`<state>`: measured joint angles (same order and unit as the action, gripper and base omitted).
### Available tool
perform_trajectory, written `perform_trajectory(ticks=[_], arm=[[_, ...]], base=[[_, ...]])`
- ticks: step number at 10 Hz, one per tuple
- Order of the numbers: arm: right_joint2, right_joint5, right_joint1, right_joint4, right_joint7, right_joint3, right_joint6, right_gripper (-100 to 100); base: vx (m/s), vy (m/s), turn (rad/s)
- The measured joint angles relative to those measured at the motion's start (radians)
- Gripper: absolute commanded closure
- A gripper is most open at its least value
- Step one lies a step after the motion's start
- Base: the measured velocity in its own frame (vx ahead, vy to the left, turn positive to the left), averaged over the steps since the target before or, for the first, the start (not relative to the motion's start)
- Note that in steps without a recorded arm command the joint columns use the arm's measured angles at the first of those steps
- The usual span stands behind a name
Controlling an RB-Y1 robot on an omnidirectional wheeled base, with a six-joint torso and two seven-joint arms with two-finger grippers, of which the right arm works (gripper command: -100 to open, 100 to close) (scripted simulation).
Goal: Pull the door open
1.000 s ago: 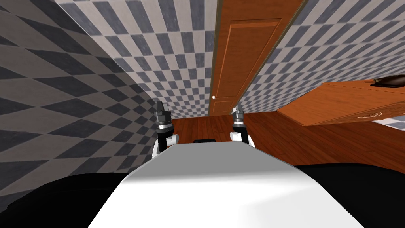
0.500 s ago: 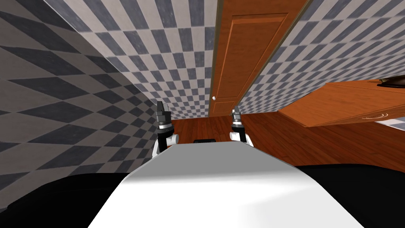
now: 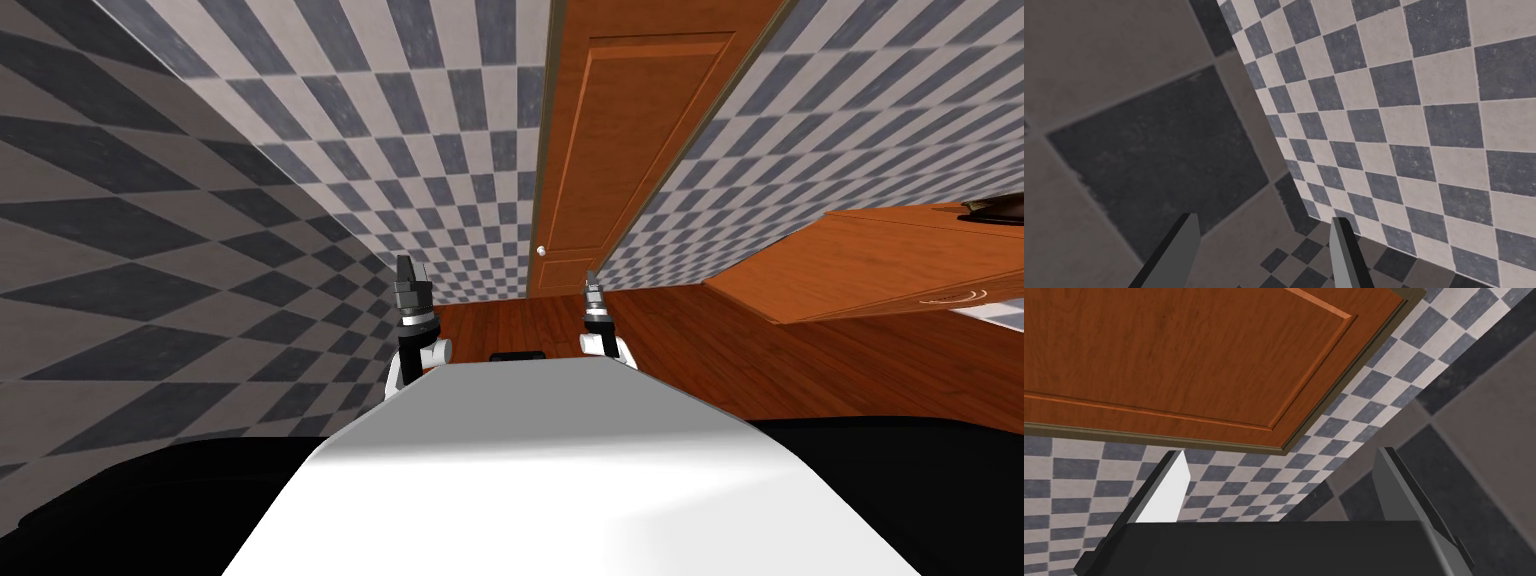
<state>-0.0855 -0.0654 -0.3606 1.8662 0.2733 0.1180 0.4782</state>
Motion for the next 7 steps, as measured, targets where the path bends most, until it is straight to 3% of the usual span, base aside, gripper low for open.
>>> perform_trajectory(ticks=[7], arm=[[-0.011,-0.053,0.046,-0.135,0.120,0.017,0.042,-100]], base=[[0.096,-0.002,-0.008]])
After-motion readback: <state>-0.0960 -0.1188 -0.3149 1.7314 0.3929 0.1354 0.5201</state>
